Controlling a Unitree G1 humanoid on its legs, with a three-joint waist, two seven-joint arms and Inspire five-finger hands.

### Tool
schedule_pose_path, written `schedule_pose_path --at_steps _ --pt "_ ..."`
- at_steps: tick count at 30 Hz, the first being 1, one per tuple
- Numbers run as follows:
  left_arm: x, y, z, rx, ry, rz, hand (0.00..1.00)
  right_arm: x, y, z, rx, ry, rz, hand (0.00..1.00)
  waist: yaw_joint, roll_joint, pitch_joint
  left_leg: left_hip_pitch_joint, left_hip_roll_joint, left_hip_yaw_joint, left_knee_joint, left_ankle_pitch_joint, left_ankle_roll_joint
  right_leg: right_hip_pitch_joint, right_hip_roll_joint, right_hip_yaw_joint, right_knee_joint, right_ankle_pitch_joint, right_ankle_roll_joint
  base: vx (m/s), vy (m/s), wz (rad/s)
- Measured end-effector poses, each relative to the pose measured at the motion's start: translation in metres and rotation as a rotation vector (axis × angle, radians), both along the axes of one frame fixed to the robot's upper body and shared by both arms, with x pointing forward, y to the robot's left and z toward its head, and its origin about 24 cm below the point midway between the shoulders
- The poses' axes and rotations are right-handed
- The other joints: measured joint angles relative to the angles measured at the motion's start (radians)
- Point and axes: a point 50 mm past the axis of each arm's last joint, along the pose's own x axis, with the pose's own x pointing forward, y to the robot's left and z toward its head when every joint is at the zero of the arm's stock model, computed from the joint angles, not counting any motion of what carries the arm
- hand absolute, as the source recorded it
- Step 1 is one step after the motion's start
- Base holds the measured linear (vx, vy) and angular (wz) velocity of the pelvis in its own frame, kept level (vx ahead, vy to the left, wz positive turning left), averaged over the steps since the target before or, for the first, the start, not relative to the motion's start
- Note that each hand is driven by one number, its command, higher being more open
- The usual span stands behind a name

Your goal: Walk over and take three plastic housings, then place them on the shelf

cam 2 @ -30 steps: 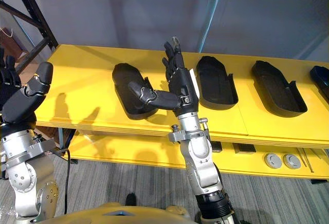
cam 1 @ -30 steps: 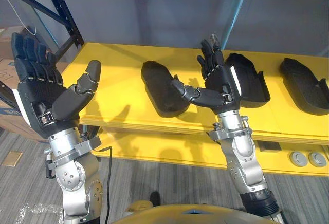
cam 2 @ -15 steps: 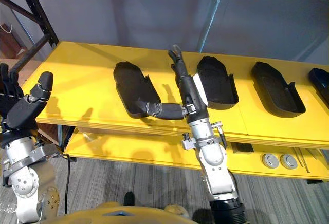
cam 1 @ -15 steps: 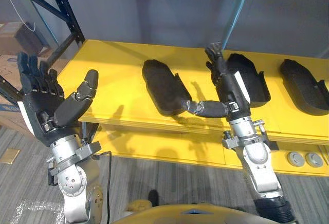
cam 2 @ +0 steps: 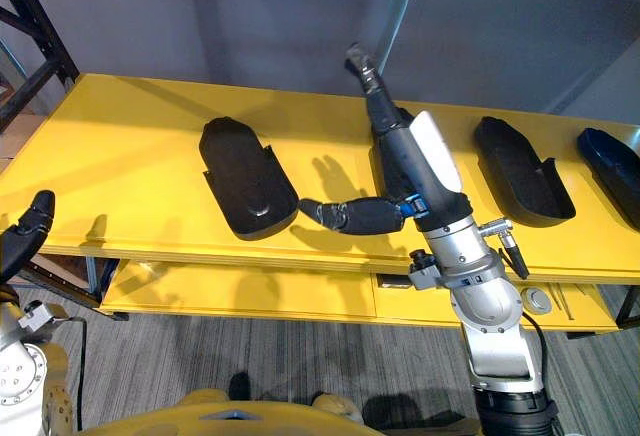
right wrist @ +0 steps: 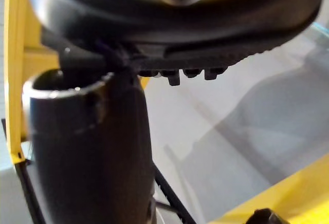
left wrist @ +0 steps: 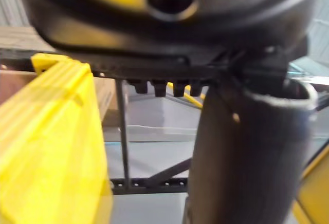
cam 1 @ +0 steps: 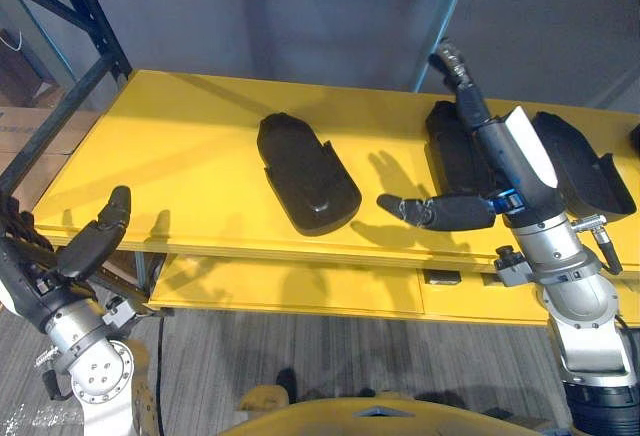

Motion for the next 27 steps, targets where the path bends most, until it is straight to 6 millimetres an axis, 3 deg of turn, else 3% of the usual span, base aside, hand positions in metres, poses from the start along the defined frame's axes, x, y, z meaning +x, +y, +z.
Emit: schedule_pose_path --at_steps 6,10,15,20,24,27 --pt "-0.027 0.025 -0.047 -0.126 0.175 0.164 1.0 -0.001 -0.001 0.001 -0.157 0.14 0.176 1.0 -0.002 0.004 -0.01 -0.006 -0.001 -0.026 0.039 -0.012 -0.011 0.014 -0.001 -0.007 0.015 0.0 0.0 0.11 0.023 0.16" --pt "-0.053 0.038 -0.08 -0.236 0.251 0.297 1.0 0.003 0.0 0.002 -0.155 0.183 0.205 1.0 0.007 -0.001 -0.028 -0.006 0.0 -0.029 0.045 -0.014 -0.014 0.022 0.0 -0.006 0.016 0.0 0.0 0.08 0.01 0.19" --pt "-0.081 0.039 -0.105 -0.396 0.168 0.434 1.0 0.018 0.006 0.005 -0.026 0.164 0.238 1.0 0.025 -0.002 -0.037 -0.002 0.0 -0.034 0.056 -0.024 -0.028 0.036 0.001 -0.003 0.015 -0.001 -0.001 -0.03 -0.007 0.02" --pt "-0.11 0.033 -0.127 -0.539 0.108 0.554 1.0 0.025 0.019 -0.008 0.038 0.21 0.278 1.0 0.027 0.006 -0.064 -0.014 -0.009 -0.05 0.046 -0.022 -0.023 0.036 -0.002 -0.004 0.011 -0.004 -0.006 -0.07 -0.006 0.09" --pt "-0.125 0.026 -0.146 -0.644 0.112 0.561 1.0 0.029 0.019 -0.018 0.05 0.252 0.27 1.0 0.029 0.01 -0.073 -0.015 -0.014 -0.052 0.043 -0.015 -0.018 0.036 -0.004 -0.002 0.011 -0.006 -0.01 -0.06 -0.003 0.04" --pt "-0.133 0.016 -0.164 -0.736 0.191 0.509 1.0 0.032 0.016 -0.019 0.063 0.255 0.252 1.0 0.028 0.022 -0.063 -0.044 -0.008 -0.034 0.119 -0.045 -0.011 0.035 -0.003 0.026 0.017 -0.01 -0.017 -0.07 0.018 -0.12"
